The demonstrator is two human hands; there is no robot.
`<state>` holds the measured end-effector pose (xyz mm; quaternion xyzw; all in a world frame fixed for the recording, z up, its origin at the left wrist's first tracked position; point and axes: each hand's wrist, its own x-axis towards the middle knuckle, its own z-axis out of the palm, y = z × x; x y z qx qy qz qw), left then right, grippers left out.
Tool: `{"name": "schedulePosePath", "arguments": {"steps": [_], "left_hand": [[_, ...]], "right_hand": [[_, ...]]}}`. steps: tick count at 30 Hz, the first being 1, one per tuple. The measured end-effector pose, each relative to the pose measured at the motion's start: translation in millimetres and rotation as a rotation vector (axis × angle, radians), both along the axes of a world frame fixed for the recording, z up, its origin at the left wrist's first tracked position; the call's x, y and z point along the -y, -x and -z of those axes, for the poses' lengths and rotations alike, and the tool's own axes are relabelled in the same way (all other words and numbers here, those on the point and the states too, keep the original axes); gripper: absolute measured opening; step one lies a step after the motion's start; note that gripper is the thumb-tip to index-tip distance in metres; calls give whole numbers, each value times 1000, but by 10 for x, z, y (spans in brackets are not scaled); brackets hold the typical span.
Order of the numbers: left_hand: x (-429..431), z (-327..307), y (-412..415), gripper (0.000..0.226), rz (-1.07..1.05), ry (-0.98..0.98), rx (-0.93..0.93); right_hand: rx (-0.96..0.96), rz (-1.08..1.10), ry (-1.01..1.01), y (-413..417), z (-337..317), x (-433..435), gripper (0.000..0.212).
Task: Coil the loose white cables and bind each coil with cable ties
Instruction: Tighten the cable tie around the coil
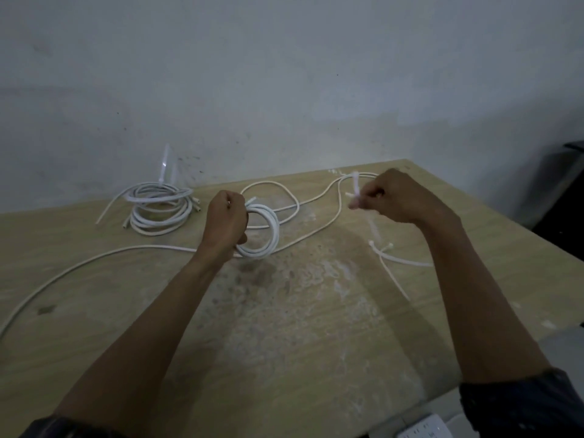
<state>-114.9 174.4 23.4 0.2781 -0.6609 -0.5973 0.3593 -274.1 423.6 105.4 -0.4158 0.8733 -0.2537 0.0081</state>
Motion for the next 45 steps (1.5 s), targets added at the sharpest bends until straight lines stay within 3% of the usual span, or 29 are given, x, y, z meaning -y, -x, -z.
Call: {"name": "schedulePosePath", "arguments": {"steps": [3, 5, 9, 13, 15, 17, 20, 24, 28, 32, 38, 42, 45], "left_hand": [[129, -71, -74, 30, -49, -76, -39], [241, -139, -161, 33, -103, -161, -96], [543, -261, -329, 27, -392, -282, -221], [747, -368, -441, 20, -610, -300, -376], [718, -404, -448, 22, -646, -205, -366], [654, -428, -477, 21, -678, 16, -332], [590, -464, -554, 15, -679, 370, -239], [565, -509, -597, 16, -493, 488, -63], [564, -519, -641, 22, -295, 267, -21], [588, -533, -592, 11, -193, 40, -53], [599, -531, -604, 32, 48, -169, -41], [626, -535, -615, 31, 139, -403, -36], [654, -502, -625, 29, 161, -465, 9]], "right_hand": [[220, -308, 482, -543, -181, 425, 18], [265, -403, 715, -866, -244, 777, 14], [206, -544, 752, -1331, -113, 1439, 14], [-14, -460, 822, -1483, 206, 1876, 15], [-162, -431, 884, -1493, 336, 1982, 13], [-338, -462, 903, -1501, 433, 2018, 8], [-419, -519, 899, -1473, 472, 1983, 8], [-474, -573, 866, -1431, 461, 1941, 5], [-478, -595, 839, -1413, 495, 1923, 12], [-483, -559, 817, -1414, 569, 1963, 16], [-441, -522, 815, -1460, 632, 1980, 16], [-396, -494, 849, -1438, 640, 1999, 22], [-523, -465, 852, -1384, 686, 1982, 22]]}}
